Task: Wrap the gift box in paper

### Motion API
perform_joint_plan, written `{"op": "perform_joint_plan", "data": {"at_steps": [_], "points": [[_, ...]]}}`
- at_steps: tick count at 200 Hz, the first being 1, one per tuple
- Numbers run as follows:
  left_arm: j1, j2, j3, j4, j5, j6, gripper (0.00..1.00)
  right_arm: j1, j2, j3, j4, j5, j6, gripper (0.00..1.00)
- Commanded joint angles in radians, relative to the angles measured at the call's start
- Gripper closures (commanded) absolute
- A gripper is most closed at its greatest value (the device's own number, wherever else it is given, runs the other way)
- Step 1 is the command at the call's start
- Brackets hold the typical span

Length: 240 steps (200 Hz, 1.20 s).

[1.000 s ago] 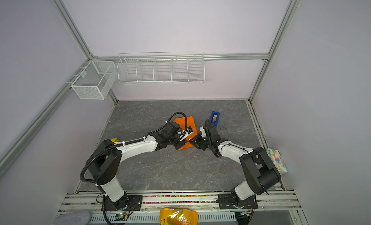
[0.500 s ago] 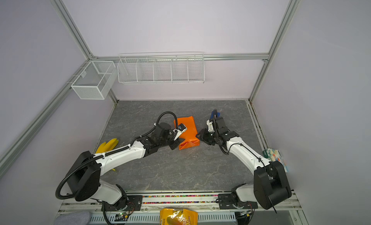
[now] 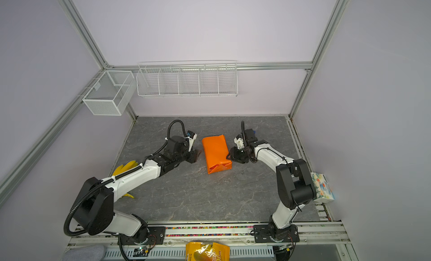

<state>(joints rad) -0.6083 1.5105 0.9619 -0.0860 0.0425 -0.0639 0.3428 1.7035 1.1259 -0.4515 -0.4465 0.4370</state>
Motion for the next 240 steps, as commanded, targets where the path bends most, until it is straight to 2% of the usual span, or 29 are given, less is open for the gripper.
{"op": "perform_joint_plan", "data": {"at_steps": [1,39,90,114,134,170,192,240], "points": [[0.019,0.060,0.080,-0.093,0.085,-0.048,0.39,0.035,-0.011,-0.007,-0.003,-0.060,-0.011,0.54],[0.052,0.146,0.187,-0.177,0.130,-0.035,0.41,0.119,-0.046,-0.065,0.044,-0.045,0.078,0.56],[0.109,0.219,0.258,-0.220,0.223,-0.028,0.40,0.338,-0.031,-0.048,0.132,0.031,0.239,0.55],[0.126,0.265,0.294,-0.251,0.303,-0.001,0.40,0.422,0.003,0.008,0.165,0.030,0.284,0.55],[0.129,0.311,0.341,-0.289,0.378,0.033,0.40,0.444,-0.026,0.026,0.162,0.031,0.294,0.54],[0.127,0.413,0.425,-0.342,0.507,0.071,0.40,0.365,-0.160,0.003,0.037,0.090,0.228,0.52],[0.105,0.451,0.463,-0.366,0.583,0.113,0.40,0.260,-0.229,-0.033,-0.022,0.084,0.168,0.49],[0.011,0.515,0.565,-0.519,0.650,0.254,0.40,0.004,-0.283,-0.088,-0.147,0.035,0.040,0.45]]}}
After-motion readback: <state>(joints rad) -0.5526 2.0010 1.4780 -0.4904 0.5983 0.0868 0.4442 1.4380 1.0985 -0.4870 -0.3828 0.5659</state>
